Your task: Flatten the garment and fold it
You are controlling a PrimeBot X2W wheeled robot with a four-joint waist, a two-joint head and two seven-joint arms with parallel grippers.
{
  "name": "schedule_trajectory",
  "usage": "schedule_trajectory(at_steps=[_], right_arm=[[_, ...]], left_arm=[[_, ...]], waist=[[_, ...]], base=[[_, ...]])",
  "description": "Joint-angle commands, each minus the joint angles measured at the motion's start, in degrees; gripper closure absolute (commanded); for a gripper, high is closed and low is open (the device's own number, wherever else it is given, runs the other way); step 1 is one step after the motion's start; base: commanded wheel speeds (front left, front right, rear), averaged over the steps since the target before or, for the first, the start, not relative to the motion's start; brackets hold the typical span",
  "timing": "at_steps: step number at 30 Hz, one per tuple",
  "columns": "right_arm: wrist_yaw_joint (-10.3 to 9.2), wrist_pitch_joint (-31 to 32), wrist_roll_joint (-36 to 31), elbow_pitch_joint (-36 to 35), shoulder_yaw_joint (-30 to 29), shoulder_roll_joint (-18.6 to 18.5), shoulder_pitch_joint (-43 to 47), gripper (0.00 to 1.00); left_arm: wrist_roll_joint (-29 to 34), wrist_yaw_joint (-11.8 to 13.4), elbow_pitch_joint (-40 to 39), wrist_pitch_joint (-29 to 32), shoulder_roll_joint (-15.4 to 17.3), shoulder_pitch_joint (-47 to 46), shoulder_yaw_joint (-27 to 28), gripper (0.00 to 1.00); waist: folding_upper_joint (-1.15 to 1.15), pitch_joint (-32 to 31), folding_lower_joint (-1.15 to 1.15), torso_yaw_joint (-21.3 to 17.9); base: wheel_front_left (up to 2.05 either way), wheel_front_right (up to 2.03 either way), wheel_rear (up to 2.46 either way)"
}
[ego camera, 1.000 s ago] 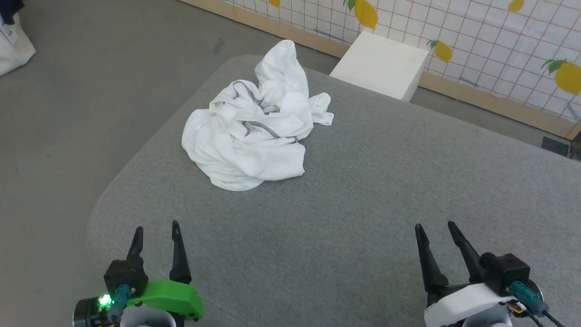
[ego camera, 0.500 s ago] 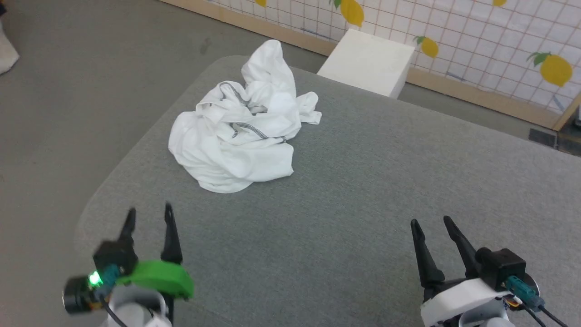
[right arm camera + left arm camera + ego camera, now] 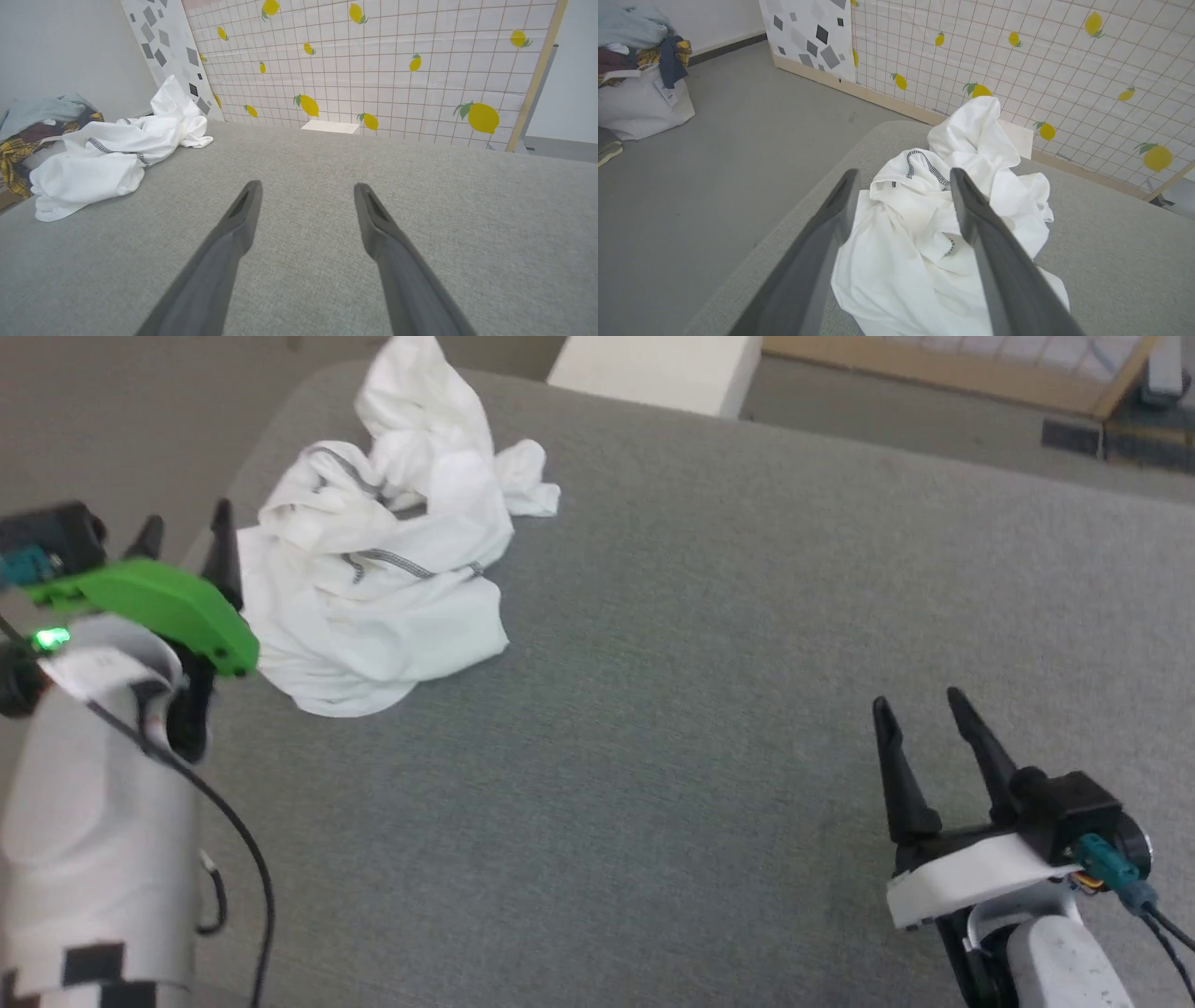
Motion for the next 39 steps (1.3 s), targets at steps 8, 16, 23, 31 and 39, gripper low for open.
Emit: schedule_trajectory(at_steps=[8, 16, 23, 31, 39], right_arm=[[-0.09, 0.51, -1.52, -2.59, -1.27, -0.03, -2.92, 0.0], [-0.09, 0.3, -2.08, -2.97, -0.95, -0.03, -4.78, 0.0], [-0.09, 0.39, -2.24, -1.45, 0.12, -0.03, -4.63, 0.0], [-0.09, -0.85, 1.41, 1.98, 2.36, -0.03, -3.6, 0.0], [-0.09, -1.85, 6.18, 5.91, 4.37, -0.03, -2.12, 0.0]], left_arm=[[-6.6, -1.77, 6.87, 20.93, 4.1, -7.73, -2.01, 0.0], [-8.66, 1.73, 12.1, 30.01, 2.55, -5.82, -2.03, 0.0], [-6.27, 0.38, 7.47, 9.74, 4.1, -7.95, -1.66, 1.0], [-7.69, -1.55, 0.43, 0.0, 5.46, -18.99, -2.2, 1.0], [-6.38, -2.16, -3.93, 4.24, 6.42, -32.08, -13.01, 1.0]], waist=[[0.0, 15.28, 0.0, -9.85], [0.0, 17.53, 0.0, -10.11], [0.0, 12.35, 0.0, -7.19], [0.0, 4.7, 0.0, -9.55], [0.0, -2.5, 0.0, -16.47]], base=[[0.0, 0.0, 0.0], [0.0, 0.0, 0.0], [0.0, 0.0, 0.0], [0.0, 0.0, 0.0], [0.0, 0.0, 0.0]])
